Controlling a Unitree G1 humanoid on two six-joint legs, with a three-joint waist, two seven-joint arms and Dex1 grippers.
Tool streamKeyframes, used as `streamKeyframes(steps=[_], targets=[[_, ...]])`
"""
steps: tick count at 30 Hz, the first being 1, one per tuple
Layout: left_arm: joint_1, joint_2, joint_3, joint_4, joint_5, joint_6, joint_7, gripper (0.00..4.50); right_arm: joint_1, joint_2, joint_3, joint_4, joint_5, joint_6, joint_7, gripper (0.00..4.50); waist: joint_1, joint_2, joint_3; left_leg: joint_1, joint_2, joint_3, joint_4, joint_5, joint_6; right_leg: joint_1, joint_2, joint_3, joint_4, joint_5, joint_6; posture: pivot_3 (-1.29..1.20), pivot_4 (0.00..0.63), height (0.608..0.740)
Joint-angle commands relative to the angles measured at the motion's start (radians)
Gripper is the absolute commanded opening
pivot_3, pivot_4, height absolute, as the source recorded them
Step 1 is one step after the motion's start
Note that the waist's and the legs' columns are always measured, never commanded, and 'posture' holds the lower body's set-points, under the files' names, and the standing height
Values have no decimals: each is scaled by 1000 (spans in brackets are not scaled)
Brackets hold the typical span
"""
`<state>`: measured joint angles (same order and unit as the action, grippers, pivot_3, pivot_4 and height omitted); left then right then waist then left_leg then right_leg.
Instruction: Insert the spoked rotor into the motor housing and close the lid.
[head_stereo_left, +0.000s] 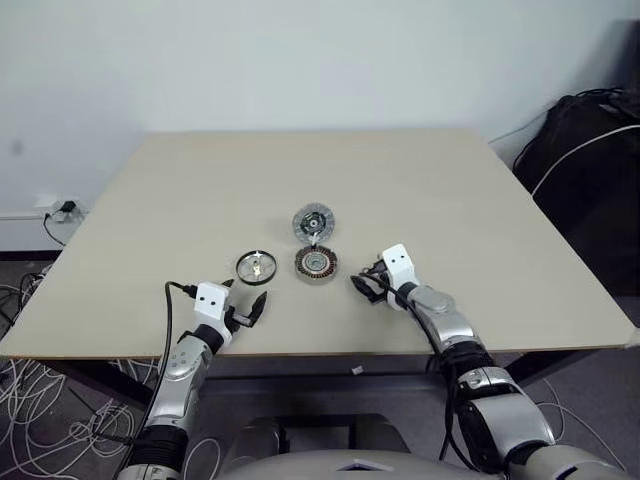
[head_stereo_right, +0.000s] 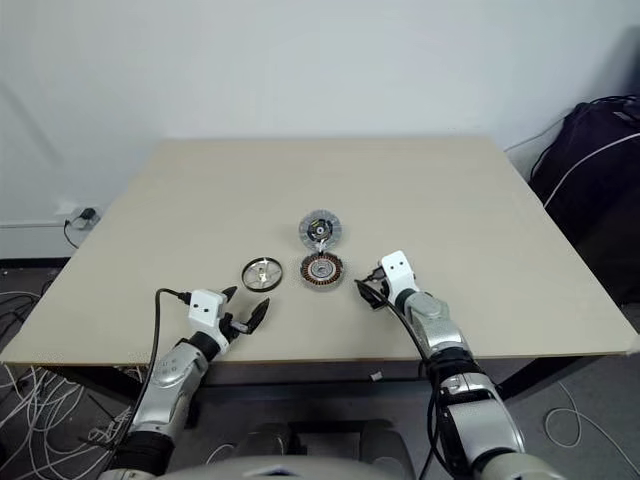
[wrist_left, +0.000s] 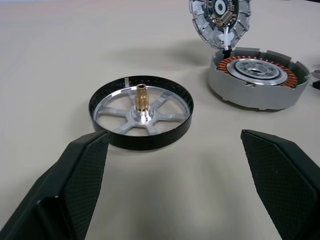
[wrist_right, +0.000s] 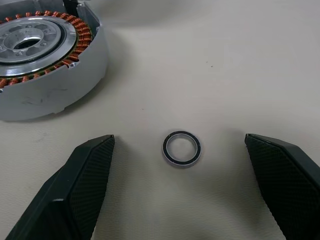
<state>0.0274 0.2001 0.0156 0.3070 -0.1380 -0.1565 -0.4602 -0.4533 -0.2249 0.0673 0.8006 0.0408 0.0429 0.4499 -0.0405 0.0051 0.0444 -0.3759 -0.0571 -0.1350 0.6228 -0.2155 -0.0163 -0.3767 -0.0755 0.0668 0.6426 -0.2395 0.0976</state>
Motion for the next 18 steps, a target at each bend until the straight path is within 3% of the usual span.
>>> streamKeyframes(steps=[1,4,7,17,18], targets=[[-7,1,4,-51,-12,-2,-1,4451,-29,12,-3,29,-11,-24,0,4500,-3,0,0,0,0,0,0,0,0,0,0,0,0,0,0,0,0,740],[-8,0,4,-50,-11,-2,0,4451,-36,19,1,50,-16,-31,1,4500,-9,0,0,1,0,0,0,0,0,1,0,0,0,0,0,0,0,740],[-7,0,5,-50,-11,-3,2,4500,-38,22,2,59,-18,-35,2,3907,-16,0,0,2,0,0,0,0,0,1,0,0,0,0,0,0,0,740],[-10,0,5,-34,-10,-12,-2,4500,-33,25,-3,43,-16,-33,7,720,-18,1,-1,3,0,-2,1,0,0,1,0,0,0,0,0,0,0,740],[-11,0,5,-30,-9,-14,-2,4500,-32,25,-4,39,-15,-31,8,698,-18,1,-1,4,0,-2,1,0,0,1,0,0,0,0,0,0,0,740]])
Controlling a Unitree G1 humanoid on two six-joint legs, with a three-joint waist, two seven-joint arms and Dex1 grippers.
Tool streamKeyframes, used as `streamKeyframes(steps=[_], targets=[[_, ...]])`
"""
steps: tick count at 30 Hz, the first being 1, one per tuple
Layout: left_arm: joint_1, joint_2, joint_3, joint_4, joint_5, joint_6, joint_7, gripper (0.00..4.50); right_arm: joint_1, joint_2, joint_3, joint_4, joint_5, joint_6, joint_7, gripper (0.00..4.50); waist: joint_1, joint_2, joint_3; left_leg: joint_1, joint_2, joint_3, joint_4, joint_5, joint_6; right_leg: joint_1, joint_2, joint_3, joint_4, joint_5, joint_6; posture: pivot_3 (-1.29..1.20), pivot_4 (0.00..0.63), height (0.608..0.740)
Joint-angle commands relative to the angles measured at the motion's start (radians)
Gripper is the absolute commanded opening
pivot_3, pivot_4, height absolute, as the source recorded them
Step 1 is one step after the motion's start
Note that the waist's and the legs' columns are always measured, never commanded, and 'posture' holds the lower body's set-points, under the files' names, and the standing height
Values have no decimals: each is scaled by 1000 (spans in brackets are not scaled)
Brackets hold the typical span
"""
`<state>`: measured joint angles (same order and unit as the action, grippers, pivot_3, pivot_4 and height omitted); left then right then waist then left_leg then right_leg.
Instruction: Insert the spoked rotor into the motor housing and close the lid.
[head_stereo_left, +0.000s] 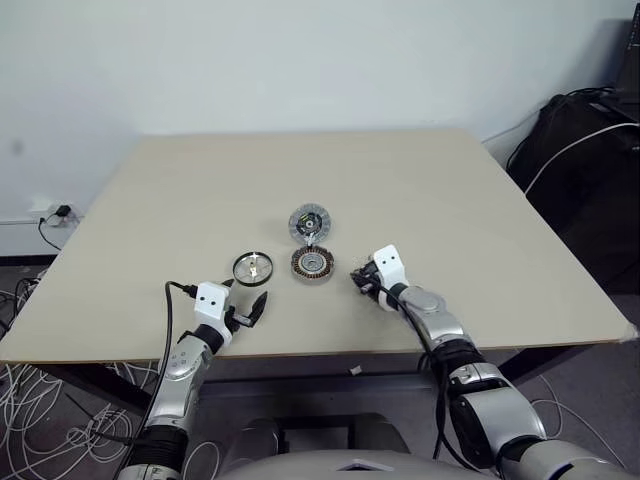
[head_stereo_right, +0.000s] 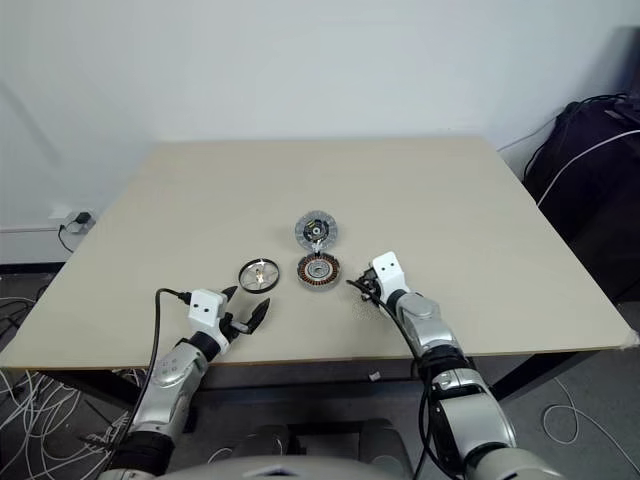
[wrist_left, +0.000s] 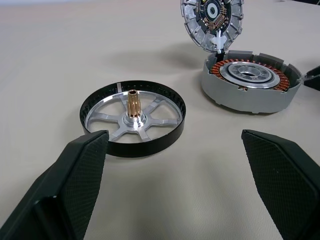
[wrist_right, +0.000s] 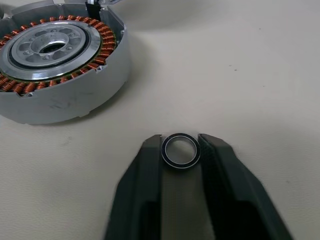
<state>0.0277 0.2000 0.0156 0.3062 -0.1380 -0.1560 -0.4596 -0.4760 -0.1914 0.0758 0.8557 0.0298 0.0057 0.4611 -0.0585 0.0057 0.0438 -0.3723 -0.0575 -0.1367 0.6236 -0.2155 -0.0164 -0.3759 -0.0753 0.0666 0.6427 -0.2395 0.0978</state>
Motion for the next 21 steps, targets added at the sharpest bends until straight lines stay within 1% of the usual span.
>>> streamKeyframes(steps=[1,5,14,17,21], targets=[[-12,0,5,-27,-9,-16,-3,4500,-8,-8,-13,-19,-4,8,-3,698,0,0,0,0,0,0,0,0,0,0,0,0,0,0,0,0,0,740],[-11,1,5,-26,-9,-17,-4,4500,4,-5,-2,-69,-5,19,6,698,0,0,0,0,0,0,0,0,0,0,0,0,0,0,0,0,0,740],[-11,-1,6,-12,-12,-24,-9,4500,1,53,78,-350,-15,135,50,698,-6,1,0,-4,0,-1,-2,0,0,-2,0,0,1,0,0,0,0,740],[-17,-4,7,1,-14,-29,-11,4500,-18,75,107,-371,-27,158,56,698,-3,0,0,-4,0,-1,-2,0,0,-5,0,0,0,0,0,0,0,740],[-20,-8,8,6,-15,-30,-9,4500,-52,100,137,-337,-41,160,66,698,-1,1,0,-4,0,-1,-1,0,0,-6,0,0,0,0,0,0,0,740]])
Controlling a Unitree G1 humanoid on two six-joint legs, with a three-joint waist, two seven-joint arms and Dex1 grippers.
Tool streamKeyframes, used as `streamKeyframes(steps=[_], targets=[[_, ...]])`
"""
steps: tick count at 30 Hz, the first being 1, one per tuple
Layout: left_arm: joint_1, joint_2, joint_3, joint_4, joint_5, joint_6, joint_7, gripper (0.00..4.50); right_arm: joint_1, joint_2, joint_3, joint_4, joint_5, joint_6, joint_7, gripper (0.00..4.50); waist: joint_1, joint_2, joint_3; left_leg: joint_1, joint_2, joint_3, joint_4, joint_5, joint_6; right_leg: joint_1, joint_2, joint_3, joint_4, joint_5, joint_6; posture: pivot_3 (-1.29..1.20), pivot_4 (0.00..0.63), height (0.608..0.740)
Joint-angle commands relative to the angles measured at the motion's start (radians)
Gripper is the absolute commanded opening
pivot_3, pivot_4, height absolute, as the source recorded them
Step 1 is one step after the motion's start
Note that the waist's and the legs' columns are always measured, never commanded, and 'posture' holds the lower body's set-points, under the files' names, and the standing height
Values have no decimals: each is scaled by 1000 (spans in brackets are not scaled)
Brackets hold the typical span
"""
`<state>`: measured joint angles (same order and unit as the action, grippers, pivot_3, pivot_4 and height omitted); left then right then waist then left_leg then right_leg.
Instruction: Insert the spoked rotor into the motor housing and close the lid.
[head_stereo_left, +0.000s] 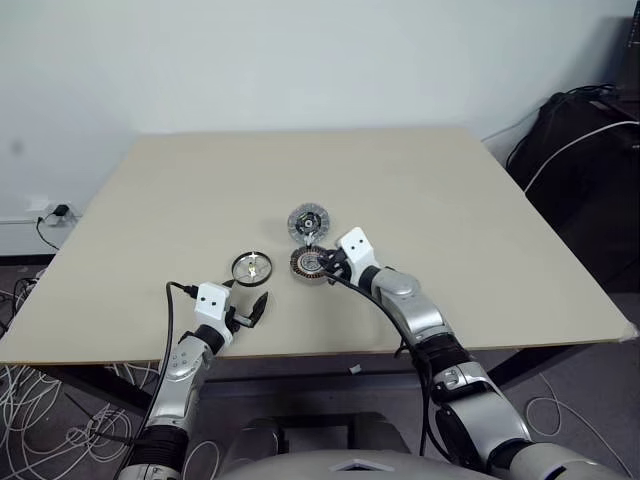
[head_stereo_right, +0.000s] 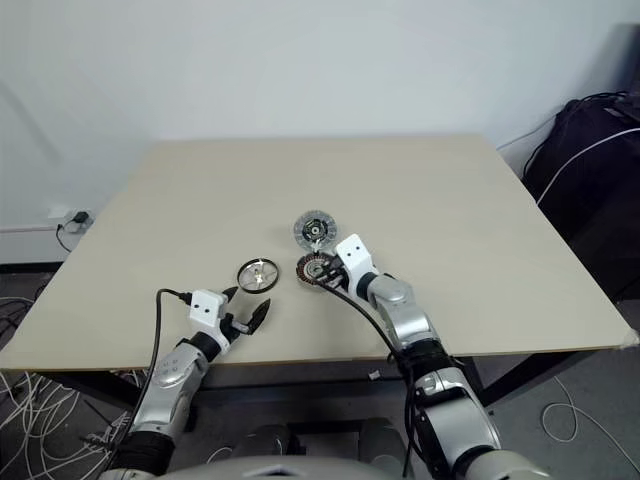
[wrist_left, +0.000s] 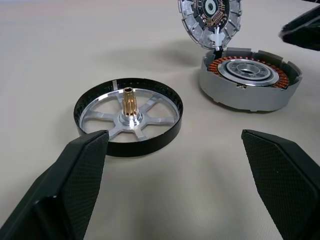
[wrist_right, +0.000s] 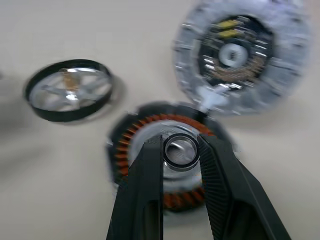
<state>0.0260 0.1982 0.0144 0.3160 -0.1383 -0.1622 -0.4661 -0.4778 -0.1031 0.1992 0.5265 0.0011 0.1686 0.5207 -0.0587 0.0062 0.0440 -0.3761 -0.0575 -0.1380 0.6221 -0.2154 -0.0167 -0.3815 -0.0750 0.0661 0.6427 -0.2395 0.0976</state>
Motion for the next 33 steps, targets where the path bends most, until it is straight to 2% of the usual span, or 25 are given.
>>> streamKeyframes(steps=[1,16,33], targets=[[-18,-7,10,-3,-15,-25,-3,4500,-62,18,20,10,-17,-7,9,698,-1,0,0,0,0,0,0,0,0,0,0,0,0,0,0,0,0,740],[-8,-9,15,-26,-10,-22,8,4500,-190,63,12,330,-48,-134,5,698,-6,0,0,0,0,-1,-1,0,0,-1,0,0,1,1,1,0,0,740],[-8,-8,7,-55,-12,0,-1,4500,-245,65,-11,457,-56,-192,-11,698,-8,0,0,0,0,-1,-1,0,0,-1,0,0,1,1,0,0,0,740]])
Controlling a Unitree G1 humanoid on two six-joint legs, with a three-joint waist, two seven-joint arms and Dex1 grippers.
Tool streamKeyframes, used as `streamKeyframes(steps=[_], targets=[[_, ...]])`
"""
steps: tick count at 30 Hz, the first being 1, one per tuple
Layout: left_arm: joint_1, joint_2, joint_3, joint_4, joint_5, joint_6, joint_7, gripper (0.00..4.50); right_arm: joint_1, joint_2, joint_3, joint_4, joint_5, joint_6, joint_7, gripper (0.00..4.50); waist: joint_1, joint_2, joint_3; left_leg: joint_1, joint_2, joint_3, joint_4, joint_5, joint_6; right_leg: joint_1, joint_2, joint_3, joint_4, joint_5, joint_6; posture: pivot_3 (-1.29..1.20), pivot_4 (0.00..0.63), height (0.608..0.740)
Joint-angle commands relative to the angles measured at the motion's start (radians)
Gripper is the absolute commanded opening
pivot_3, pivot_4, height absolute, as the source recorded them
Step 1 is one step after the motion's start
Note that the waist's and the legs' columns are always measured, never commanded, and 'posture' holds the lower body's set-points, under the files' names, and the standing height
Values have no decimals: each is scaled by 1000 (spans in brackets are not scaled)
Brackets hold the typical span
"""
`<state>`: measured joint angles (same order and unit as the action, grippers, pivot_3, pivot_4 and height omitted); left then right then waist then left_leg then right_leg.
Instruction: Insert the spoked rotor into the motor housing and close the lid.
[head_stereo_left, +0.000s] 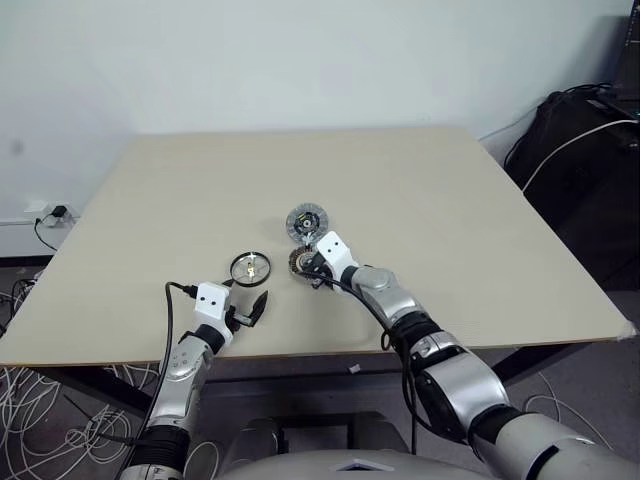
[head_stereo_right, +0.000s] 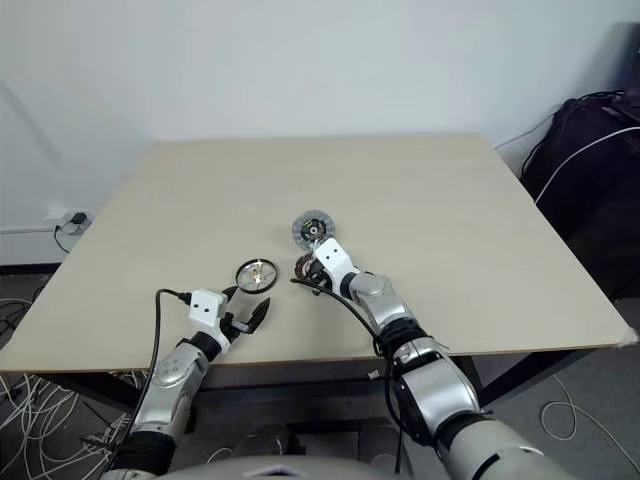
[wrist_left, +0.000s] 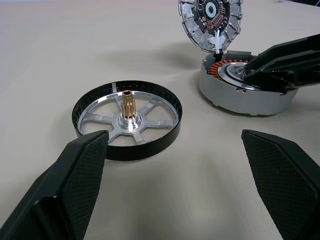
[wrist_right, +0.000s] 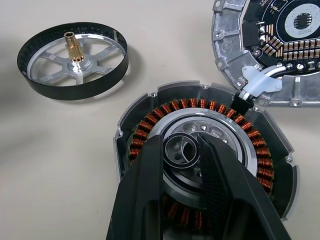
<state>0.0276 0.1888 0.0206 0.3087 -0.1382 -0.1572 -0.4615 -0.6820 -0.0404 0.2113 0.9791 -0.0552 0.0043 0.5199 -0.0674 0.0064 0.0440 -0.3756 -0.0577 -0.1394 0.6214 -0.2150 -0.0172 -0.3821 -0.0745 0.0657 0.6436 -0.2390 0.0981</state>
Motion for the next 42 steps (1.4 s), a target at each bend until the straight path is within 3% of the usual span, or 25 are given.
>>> streamKeyframes(steps=[1,16,25,27,30,39,42], targets=[[-10,1,0,-48,-12,-4,-6,4500,-46,3,-25,11,-1,-30,-12,698,0,0,0,0,0,0,0,0,0,0,0,0,0,0,0,0,0,740],[-1,-5,-2,-86,-13,24,4,4500,-75,13,-44,60,-12,-49,-15,698,-2,0,0,0,0,0,-1,0,0,0,0,0,0,2,3,0,0,740],[4,-10,0,-108,-15,46,8,4500,-79,22,-46,42,-11,-54,-13,3605,-2,0,0,0,0,-1,-1,0,0,0,0,0,0,2,4,0,0,740],[6,-11,1,-110,-15,46,9,4500,-75,19,-52,10,-1,-53,-5,3605,-3,0,0,0,0,-1,-1,0,0,0,0,0,0,2,4,0,0,740],[8,-12,3,-108,-16,45,8,4500,-65,13,-68,-57,21,-32,13,3014,-3,1,0,0,0,-1,-1,0,0,0,0,0,0,2,4,0,0,740],[2,-15,8,-62,-20,20,-4,4500,47,-13,-59,-328,36,111,29,55,1,1,0,0,0,-1,-1,0,0,0,1,0,0,2,4,0,0,740],[-2,-17,7,-47,-20,12,-7,4500,64,-16,-36,-348,6,165,5,19,1,1,0,0,0,-1,-1,0,0,0,1,0,0,2,4,0,0,740]])
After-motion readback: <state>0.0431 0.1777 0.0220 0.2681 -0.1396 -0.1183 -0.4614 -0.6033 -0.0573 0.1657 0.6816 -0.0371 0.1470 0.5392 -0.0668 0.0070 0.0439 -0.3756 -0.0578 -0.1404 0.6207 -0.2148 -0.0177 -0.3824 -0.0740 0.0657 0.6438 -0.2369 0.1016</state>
